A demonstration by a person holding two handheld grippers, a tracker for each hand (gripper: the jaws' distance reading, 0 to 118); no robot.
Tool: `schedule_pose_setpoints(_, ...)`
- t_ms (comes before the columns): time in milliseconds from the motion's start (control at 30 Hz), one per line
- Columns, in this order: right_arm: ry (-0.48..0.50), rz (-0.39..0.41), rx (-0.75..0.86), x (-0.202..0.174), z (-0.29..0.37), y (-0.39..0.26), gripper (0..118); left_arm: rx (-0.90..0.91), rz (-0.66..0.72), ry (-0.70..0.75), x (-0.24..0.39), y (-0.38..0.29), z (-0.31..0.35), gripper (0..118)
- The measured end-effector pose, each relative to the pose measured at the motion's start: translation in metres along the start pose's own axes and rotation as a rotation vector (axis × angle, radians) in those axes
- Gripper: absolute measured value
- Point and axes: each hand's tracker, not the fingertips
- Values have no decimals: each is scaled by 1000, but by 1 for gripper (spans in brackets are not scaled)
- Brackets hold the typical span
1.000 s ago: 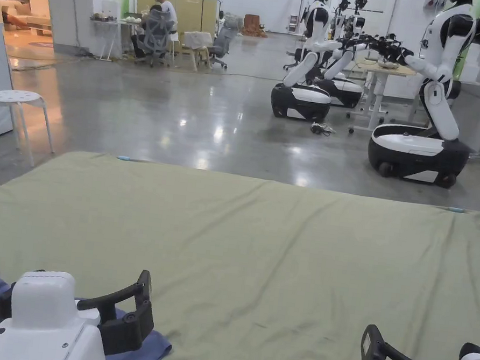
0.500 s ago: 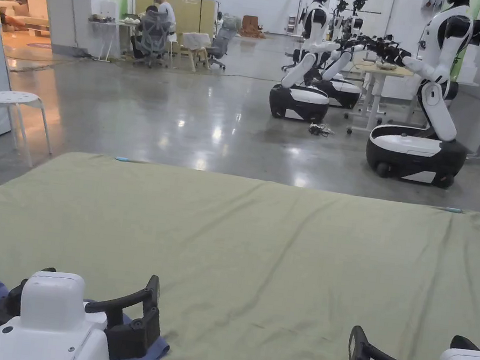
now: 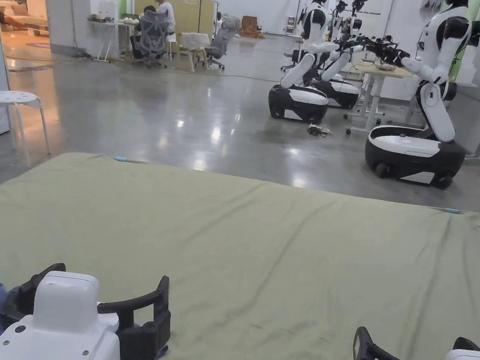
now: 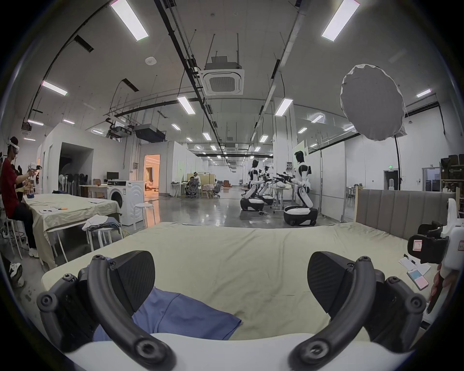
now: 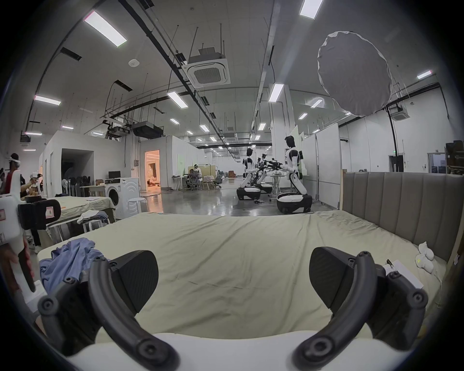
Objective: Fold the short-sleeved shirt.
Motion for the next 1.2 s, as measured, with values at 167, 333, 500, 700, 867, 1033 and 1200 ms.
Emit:
schedule_pose_setpoints(167, -23, 12, -25, -1, 3, 1, 16, 0, -39, -8, 12, 1, 4, 0)
schedule_pose_setpoints(333, -72, 10, -9, 0, 8, 0, 0, -10, -23, -68, 22, -1, 4, 0)
schedule_pose_setpoints(500, -63, 11, -39, 2, 7, -3, 0, -21, -6, -74, 23, -4, 4, 0)
schedule_pose_setpoints(700, 18, 23, -73, -28, -11, -7, 0, -33, -13, 39, -20, -5, 25, 0)
schedule_pose_setpoints(867, 227, 42, -86, -120, -35, -8, 0, -55, -33, 285, -96, -5, 72, 0)
schedule_pose_setpoints(1033, 496, 55, -88, -207, -40, -6, 0, -88, -85, 522, -160, -6, 123, 0)
schedule_pose_setpoints(1200, 633, 47, -121, -253, -41, -12, 0, -146, -12, 599, -197, -23, 145, 0)
